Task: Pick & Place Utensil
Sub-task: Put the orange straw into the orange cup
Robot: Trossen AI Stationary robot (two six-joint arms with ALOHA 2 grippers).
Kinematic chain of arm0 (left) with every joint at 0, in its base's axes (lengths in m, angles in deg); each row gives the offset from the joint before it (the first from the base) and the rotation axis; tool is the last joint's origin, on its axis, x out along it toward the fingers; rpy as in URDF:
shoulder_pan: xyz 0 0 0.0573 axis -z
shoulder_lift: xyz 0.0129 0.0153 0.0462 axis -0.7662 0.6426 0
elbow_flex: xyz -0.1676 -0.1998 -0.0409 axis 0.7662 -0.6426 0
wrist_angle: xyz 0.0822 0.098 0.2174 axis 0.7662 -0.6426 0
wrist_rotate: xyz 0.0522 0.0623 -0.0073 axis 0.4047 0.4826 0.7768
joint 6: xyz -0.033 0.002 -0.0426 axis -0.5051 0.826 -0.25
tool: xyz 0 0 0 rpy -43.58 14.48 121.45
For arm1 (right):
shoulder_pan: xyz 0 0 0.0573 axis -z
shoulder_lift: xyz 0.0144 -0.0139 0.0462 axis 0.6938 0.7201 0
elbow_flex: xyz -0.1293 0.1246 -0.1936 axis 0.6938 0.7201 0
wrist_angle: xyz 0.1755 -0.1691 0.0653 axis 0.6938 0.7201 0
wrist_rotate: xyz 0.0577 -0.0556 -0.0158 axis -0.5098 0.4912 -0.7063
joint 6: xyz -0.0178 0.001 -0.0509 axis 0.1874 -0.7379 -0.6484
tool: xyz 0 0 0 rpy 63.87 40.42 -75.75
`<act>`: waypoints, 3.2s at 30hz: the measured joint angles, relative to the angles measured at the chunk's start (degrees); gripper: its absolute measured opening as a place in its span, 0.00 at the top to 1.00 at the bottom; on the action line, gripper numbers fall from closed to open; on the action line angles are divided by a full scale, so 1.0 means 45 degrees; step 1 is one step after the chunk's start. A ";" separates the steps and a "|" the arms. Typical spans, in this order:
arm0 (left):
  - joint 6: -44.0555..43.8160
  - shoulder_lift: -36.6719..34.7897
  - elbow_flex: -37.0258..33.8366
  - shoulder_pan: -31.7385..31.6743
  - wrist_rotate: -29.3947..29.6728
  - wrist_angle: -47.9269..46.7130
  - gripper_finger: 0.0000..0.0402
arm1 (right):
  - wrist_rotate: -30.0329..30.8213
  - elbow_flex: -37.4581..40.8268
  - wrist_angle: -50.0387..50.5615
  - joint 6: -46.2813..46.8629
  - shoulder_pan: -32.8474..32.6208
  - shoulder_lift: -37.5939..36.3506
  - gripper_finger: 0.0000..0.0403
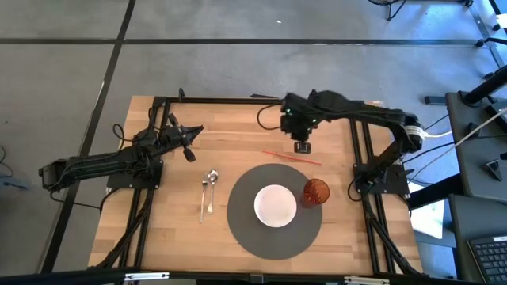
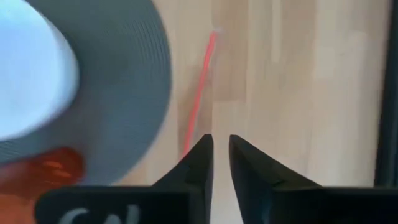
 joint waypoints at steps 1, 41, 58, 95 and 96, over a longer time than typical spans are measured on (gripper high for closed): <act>0.0002 0.0000 0.0000 0.0001 0.0005 0.0002 0.99 | 0.0050 0.0336 -0.0214 -0.0232 0.0120 0.0105 0.85; 0.1231 0.0000 0.0000 0.0002 0.0030 0.0000 0.99 | -0.1094 -0.4601 -0.0385 0.2784 0.0023 0.8814 0.44; 0.1109 0.0000 0.0000 -0.0002 0.0002 -0.0005 0.99 | 0.0465 -0.4160 -0.1018 0.2934 -0.0470 0.9144 0.47; 0.0852 0.0000 0.0000 0.0002 -0.0001 0.0010 0.99 | 0.1020 -0.9991 0.0767 0.0738 -0.0490 0.7124 1.00; 0.0852 0.0000 0.0000 0.0002 0.0002 0.0011 0.99 | 0.1023 -0.9983 0.0819 0.0873 -0.0490 0.6793 1.00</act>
